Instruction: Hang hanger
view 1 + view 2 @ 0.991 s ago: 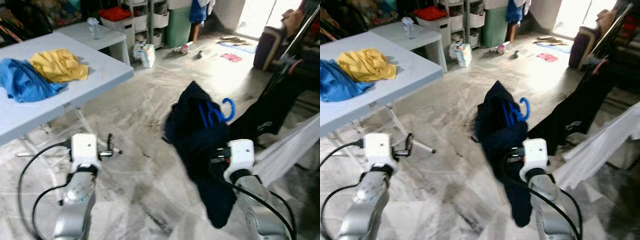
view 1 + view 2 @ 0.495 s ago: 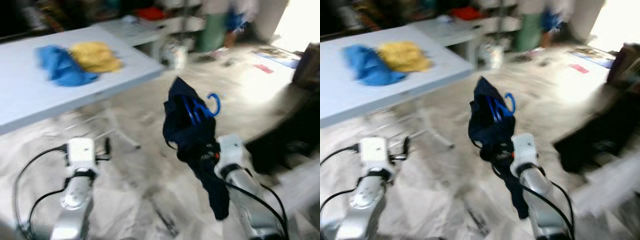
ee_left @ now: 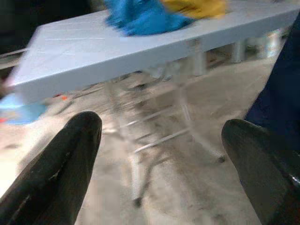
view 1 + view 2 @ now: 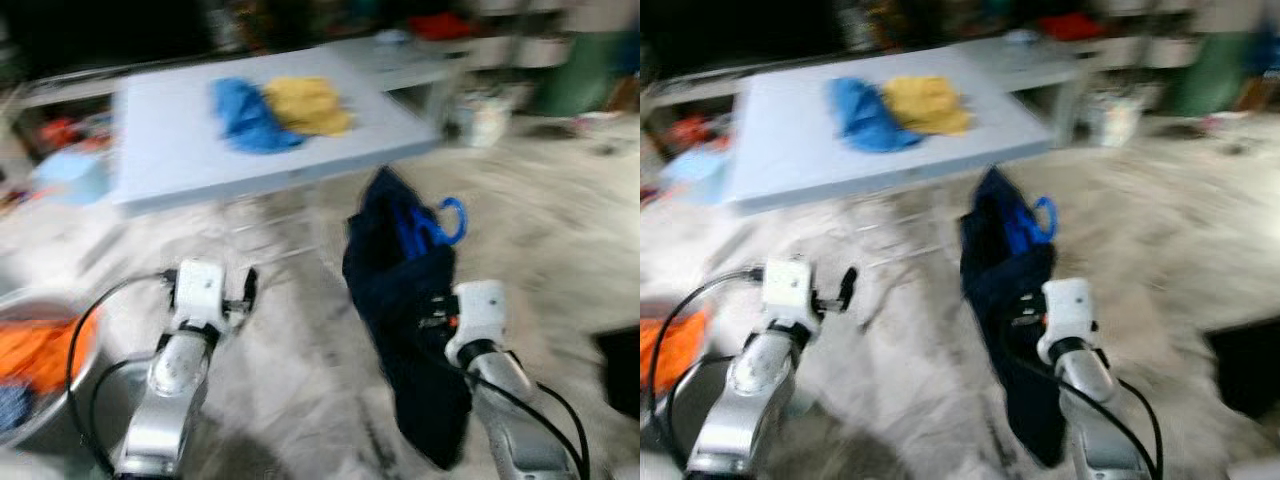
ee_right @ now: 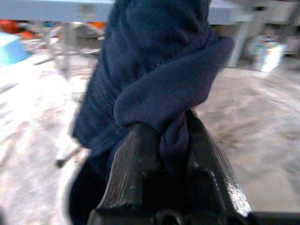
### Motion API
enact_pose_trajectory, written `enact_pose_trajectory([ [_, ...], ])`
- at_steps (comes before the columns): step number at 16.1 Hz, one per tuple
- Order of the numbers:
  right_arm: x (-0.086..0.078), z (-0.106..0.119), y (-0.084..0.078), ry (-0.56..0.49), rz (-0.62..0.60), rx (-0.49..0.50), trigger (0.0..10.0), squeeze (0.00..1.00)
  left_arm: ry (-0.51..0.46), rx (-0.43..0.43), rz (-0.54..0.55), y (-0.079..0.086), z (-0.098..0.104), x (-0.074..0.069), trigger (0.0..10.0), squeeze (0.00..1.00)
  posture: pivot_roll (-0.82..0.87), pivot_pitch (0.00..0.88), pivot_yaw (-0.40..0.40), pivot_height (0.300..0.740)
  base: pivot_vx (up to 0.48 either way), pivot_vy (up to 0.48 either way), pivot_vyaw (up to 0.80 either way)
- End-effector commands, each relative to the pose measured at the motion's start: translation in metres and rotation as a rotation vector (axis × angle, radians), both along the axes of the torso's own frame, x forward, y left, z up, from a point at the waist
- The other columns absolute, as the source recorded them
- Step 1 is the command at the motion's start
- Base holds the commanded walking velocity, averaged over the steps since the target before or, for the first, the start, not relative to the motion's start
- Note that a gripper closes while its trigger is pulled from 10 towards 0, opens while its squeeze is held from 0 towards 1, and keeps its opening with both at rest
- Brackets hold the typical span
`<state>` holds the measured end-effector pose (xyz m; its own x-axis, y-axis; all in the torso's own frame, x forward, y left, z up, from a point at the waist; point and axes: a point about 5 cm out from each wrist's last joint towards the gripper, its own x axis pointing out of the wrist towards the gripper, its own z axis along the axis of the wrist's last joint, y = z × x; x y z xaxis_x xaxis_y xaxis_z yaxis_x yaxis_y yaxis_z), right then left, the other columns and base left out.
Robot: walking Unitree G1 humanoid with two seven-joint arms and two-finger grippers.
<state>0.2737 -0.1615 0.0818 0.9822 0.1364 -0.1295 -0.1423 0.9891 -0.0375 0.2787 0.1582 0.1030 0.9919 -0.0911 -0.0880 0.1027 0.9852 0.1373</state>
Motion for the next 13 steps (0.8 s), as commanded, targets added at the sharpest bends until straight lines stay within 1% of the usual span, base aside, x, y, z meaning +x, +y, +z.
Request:
enact_pose_trajectory([
  [1, 0.002, 0.015, 0.008, -0.062, 0.040, 0.032, 10.0, 0.00, 0.034, 0.000, -0.038, -0.004, -0.005, 0.001, 10.0, 0.00, 0.01, 0.000, 0.028, 0.740, 0.000, 0.000, 0.80],
  [2, 0.000, 0.015, 0.010, -0.048, 0.089, 0.040, 10.0, 0.00, 0.041, -0.003, -0.079, -0.009, -0.005, 0.003, 10.0, 0.00, 0.00, 0.000, 0.029, 0.740, 0.000, 0.000, 0.80],
  [3, 0.000, 0.015, 0.009, -0.045, 0.099, 0.037, 10.0, 0.00, 0.041, -0.002, -0.084, -0.010, -0.005, 0.004, 10.0, 0.00, 0.00, 0.000, 0.028, 0.740, 0.000, 0.000, 0.80],
  [4, -0.001, 0.016, 0.007, -0.025, 0.124, 0.055, 10.0, 0.00, 0.050, 0.001, -0.101, -0.012, -0.006, 0.005, 10.0, 0.00, 0.00, 0.000, 0.026, 0.740, 0.000, 0.000, 0.80],
  [5, -0.003, 0.017, 0.006, 0.002, 0.199, 0.051, 10.0, 0.00, 0.080, -0.012, -0.136, -0.016, -0.010, 0.006, 10.0, 0.00, 0.00, 0.000, 0.015, 0.740, 0.000, 0.000, 0.80],
  [7, -0.005, 0.018, 0.006, 0.010, 0.235, 0.048, 10.0, 0.00, 0.093, -0.012, -0.156, -0.019, -0.013, 0.006, 10.0, 0.00, 0.00, 0.000, 0.015, 0.740, 0.000, 0.000, 0.80],
  [8, -0.009, 0.023, 0.002, 0.034, 0.322, 0.035, 10.0, 0.00, 0.083, -0.002, -0.195, -0.026, -0.014, 0.008, 10.0, 0.00, -0.01, 0.000, 0.005, 0.740, 0.000, 0.000, 0.80],
  [10, -0.014, 0.032, -0.002, 0.055, 0.396, 0.045, 10.0, 0.00, 0.097, -0.014, -0.222, -0.030, -0.017, 0.009, 10.0, 0.00, -0.03, 0.000, -0.001, 0.740, 0.000, 0.000, 0.80],
  [12, -0.025, 0.039, -0.003, 0.104, 0.506, 0.057, 10.0, 0.00, 0.092, -0.016, -0.285, -0.034, -0.017, 0.011, 10.0, 0.00, -0.03, 0.000, -0.003, 0.740, 0.000, 0.000, 0.00],
  [13, -0.027, 0.040, -0.004, 0.109, 0.530, 0.058, 10.0, 0.00, 0.091, -0.010, -0.298, -0.035, -0.017, 0.011, 10.0, 0.00, -0.04, 0.000, -0.003, 0.740, 0.000, 0.000, 0.00],
])
